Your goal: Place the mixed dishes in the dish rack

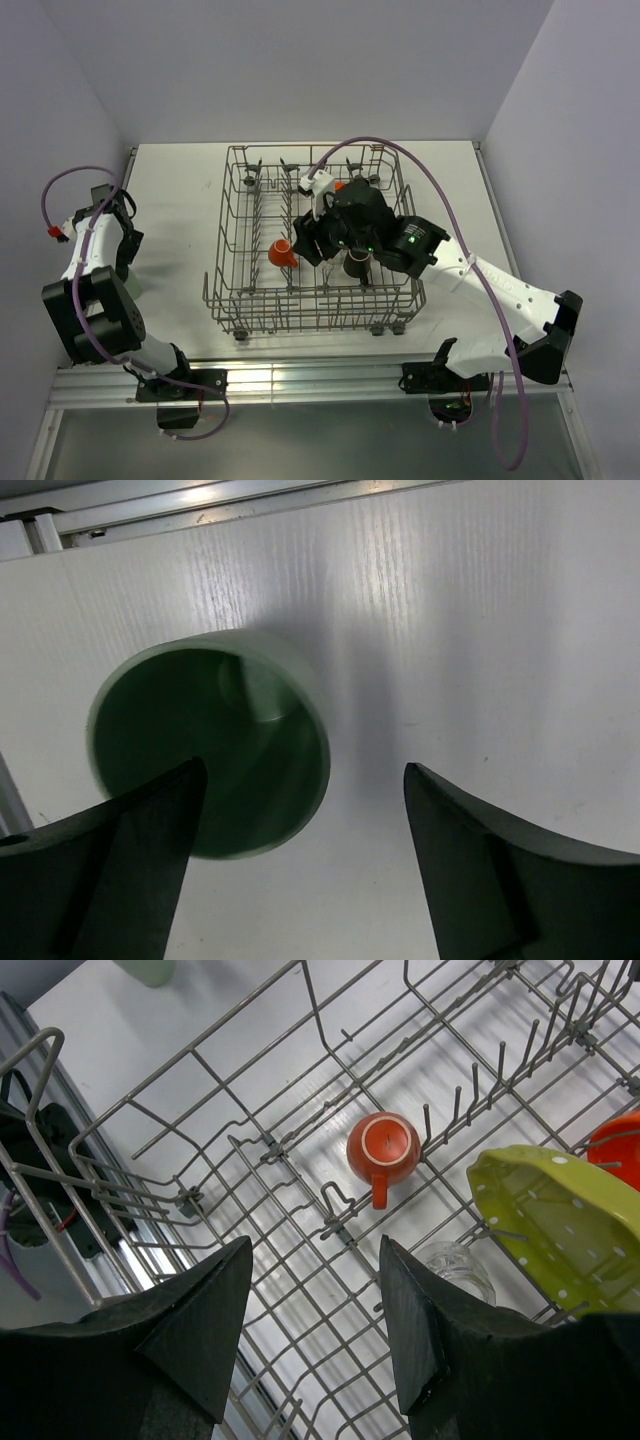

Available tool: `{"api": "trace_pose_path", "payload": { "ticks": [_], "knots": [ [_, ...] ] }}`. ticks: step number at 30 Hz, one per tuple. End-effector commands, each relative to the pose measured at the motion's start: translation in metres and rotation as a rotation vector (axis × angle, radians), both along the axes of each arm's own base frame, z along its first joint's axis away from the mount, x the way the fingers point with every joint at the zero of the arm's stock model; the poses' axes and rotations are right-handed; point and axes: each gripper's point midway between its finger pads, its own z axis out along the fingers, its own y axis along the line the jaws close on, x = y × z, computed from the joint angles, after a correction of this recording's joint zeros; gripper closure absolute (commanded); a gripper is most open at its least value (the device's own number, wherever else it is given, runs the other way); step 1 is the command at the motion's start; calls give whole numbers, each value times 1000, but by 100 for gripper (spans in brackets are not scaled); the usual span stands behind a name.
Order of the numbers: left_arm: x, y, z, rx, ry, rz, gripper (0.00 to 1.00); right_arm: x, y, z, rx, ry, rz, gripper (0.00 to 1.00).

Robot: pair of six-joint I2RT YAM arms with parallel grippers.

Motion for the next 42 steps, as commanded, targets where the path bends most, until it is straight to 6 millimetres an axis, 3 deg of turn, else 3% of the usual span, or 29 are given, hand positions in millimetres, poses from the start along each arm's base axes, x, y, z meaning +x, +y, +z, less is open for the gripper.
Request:
{"api": "trace_pose_path", "payload": {
  "ticks": [1, 5, 8, 9, 11, 12, 15, 20, 23, 24, 26, 27, 31, 32, 34, 35, 36, 37, 38, 40, 42],
  "knots": [
    [4, -2, -15, -33, 12, -6, 15, -1, -4, 21, 52, -56, -10, 39],
    [1, -2, -28, -42, 32, -4, 28, -2, -7, 22, 58, -65, -17, 39],
    [-1, -5, -37, -64, 50, -11, 49, -2, -9, 22, 61, -69, -21, 39],
    [1, -7, -38, -74, 46, -18, 71, -2, -10, 20, 58, -68, -24, 39],
    [0, -8, -36, -80, 48, -19, 93, -2, -10, 19, 54, -65, -26, 39],
    [1, -8, -34, -81, 42, -20, 100, -2, -10, 18, 55, -65, -28, 39],
    [7, -9, -15, -77, -5, -39, 100, -3, -11, 19, 64, -59, -32, 39],
    [28, -19, 60, -69, -187, -143, 100, -8, -6, 23, 103, -10, -27, 39],
    [36, -32, 131, -27, -346, -228, 100, -8, 0, 25, 125, 52, -24, 39],
    [40, -33, 166, 7, -421, -252, 100, -5, 1, 27, 134, 60, -31, 39],
    [34, -46, 227, 41, -569, -316, 100, -7, 4, 32, 165, 82, -16, 38],
    [31, -53, 245, 47, -613, -352, 100, -6, 4, 34, 179, 89, -14, 38],
    [21, -110, 336, 42, -942, -627, 100, -12, 9, 56, 311, 143, 51, 38],
    [23, -140, 338, -54, -1002, -775, 100, -15, 7, 60, 341, 154, 68, 38],
    [18, -179, 351, -167, -1136, -954, 100, -11, 0, 68, 415, 200, 76, 38],
    [17, -199, 388, -119, -1321, -1123, 100, -11, 1, 72, 457, 204, 103, 38],
    [5, -230, 367, -362, -1379, -1215, 100, -24, 0, 80, 506, 248, 168, 38],
    [-1, -243, 371, -430, -1459, -1284, 100, -24, -3, 84, 534, 256, 186, 38],
    [-10, -257, 378, -408, -1578, -1417, 100, -22, -8, 90, 573, 231, 202, 38],
    [-23, -286, 379, -552, -1588, -1512, 100, -31, -10, 101, 619, 225, 261, 38],
    [-28, -308, 378, -583, -1576, -1633, 100, -38, -13, 101, 635, 240, 287, 38]
  ]
}}
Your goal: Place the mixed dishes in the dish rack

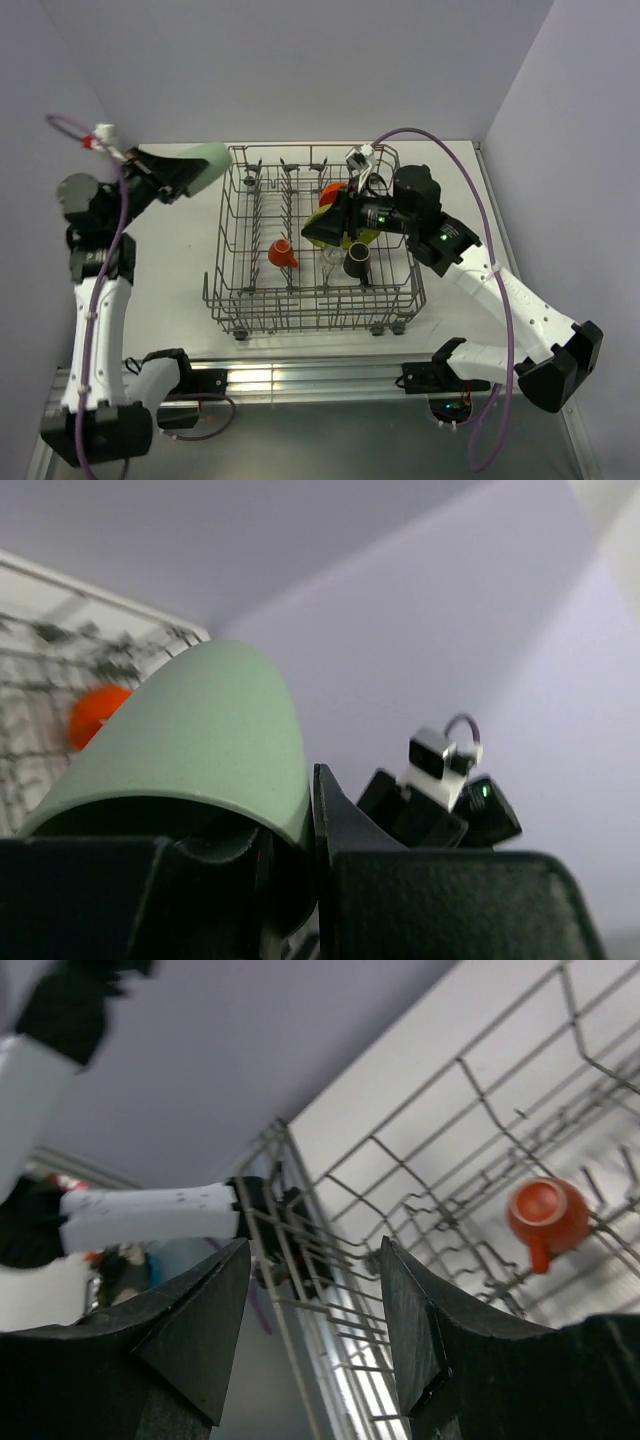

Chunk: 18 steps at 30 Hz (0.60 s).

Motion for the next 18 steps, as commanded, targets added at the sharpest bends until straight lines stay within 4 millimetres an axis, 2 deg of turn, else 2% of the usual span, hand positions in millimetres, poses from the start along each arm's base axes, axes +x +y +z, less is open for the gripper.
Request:
{"api": "trace_pose_path", "payload": {
  "ticks": [1, 5, 8, 10, 13, 18],
  "knots": [
    [-66, -73, 47, 44, -311, -431, 100, -33, 1, 50, 179, -87, 160, 38],
    [-92, -106, 51, 24, -380, -551, 100, -34, -3, 60, 214, -124, 161, 38],
    [-111, -122, 51, -5, -412, -632, 100, -28, -6, 63, 221, -137, 136, 38],
    [-123, -128, 53, -24, -421, -669, 100, -19, -13, 66, 228, -150, 98, 38],
    [-130, -131, 52, -41, -415, -690, 100, -19, -23, 75, 255, -180, 94, 38],
    [-138, -140, 47, -78, -410, -736, 100, -35, -26, 91, 298, -231, 149, 38]
  ]
}}
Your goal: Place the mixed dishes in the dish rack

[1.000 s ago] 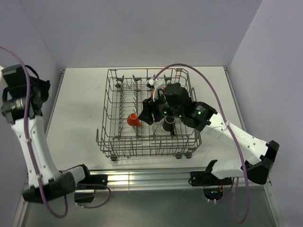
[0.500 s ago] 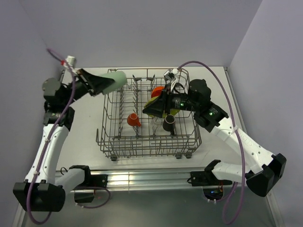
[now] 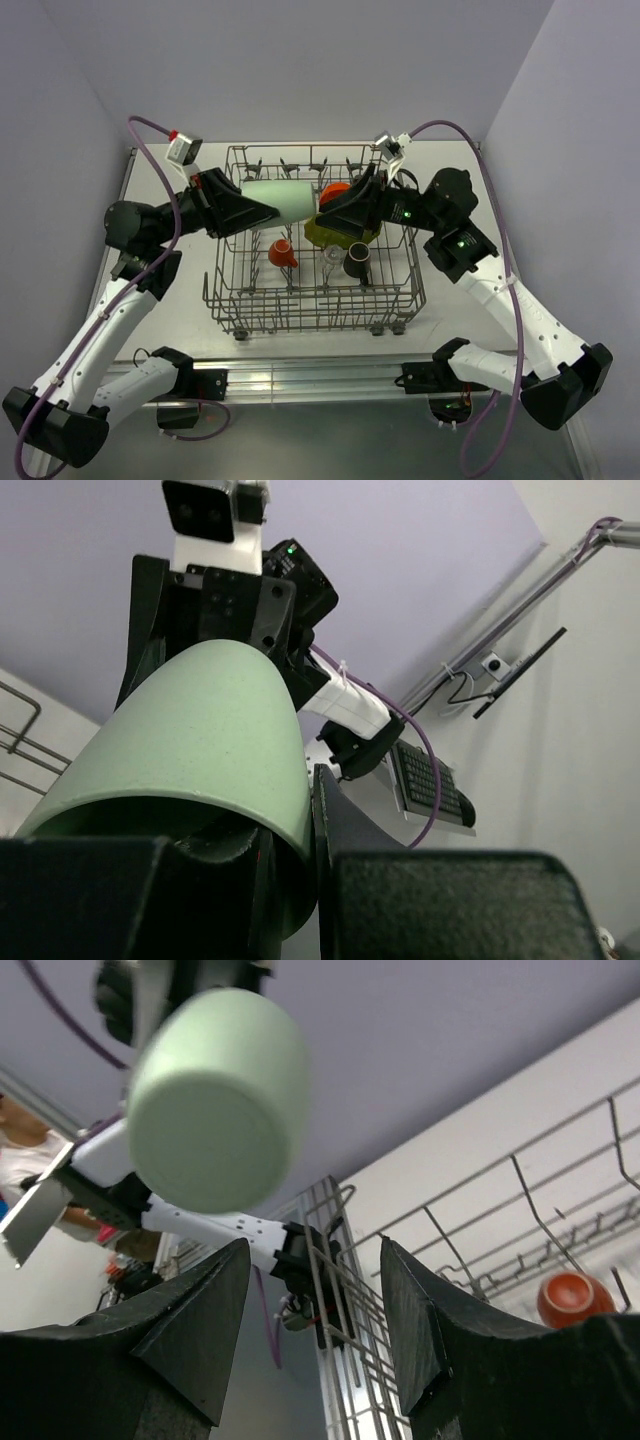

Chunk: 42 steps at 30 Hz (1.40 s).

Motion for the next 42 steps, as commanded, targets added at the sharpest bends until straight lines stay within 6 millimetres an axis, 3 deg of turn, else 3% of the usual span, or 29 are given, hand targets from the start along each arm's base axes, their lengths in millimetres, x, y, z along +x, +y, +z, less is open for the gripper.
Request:
{"api": "trace_pose_path", "payload": {
  "ticks": [1, 4, 20, 21, 22, 23, 32, 42],
  "knots": [
    [-11, -7, 6, -45, -42, -45, 100, -24, -6, 35, 93, -136, 70, 38],
    [-13, -14, 3, -47, -37, -65, 100, -36, -9, 47, 126, -176, 102, 38],
    [-21, -45, -14, -62, -3, -164, 100, -46, -9, 73, 197, -259, 164, 34],
    [-21, -45, -14, -62, -1, -162, 100, -46, -9, 74, 201, -264, 167, 32],
    [-21, -47, -17, -60, 6, -168, 100, -44, -8, 73, 197, -260, 164, 3],
    [-22, -47, -17, -59, 3, -174, 100, -45, -8, 74, 198, -272, 164, 0],
    [-23, -47, -25, -50, 25, -173, 100, -37, -6, 73, 167, -258, 138, 0],
    [-27, -44, -11, -56, 5, -166, 100, -40, -7, 47, 98, -241, 116, 0]
  ]
}}
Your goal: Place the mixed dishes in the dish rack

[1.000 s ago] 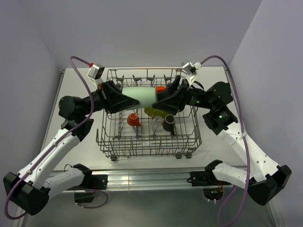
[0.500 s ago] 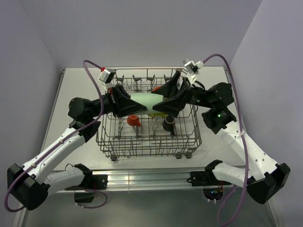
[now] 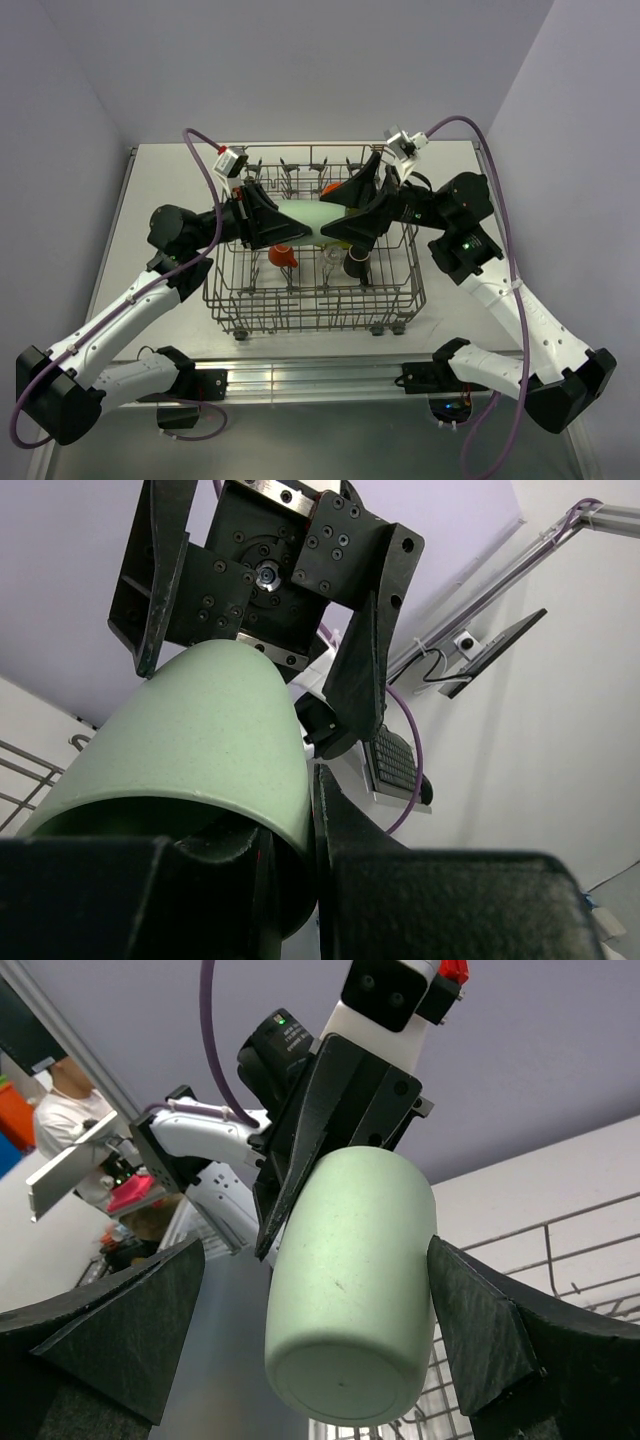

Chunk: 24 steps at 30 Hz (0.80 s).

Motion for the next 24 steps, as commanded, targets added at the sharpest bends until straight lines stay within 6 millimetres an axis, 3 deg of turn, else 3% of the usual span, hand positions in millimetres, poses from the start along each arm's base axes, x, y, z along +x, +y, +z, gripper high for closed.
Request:
{"api": "trace_pose_path", "payload": {
  "ticks": [1, 16, 24],
  "knots": [
    [-14, 8, 25, -45, -85, -7, 100, -10, -2, 0, -16, -59, -2, 0],
    [-20, 12, 31, -62, -87, -19, 100, -7, 3, -35, -102, -42, -8, 5],
    [-20, 11, 26, -63, -71, -26, 100, -12, 3, -27, -64, -64, 14, 7]
  ]
}}
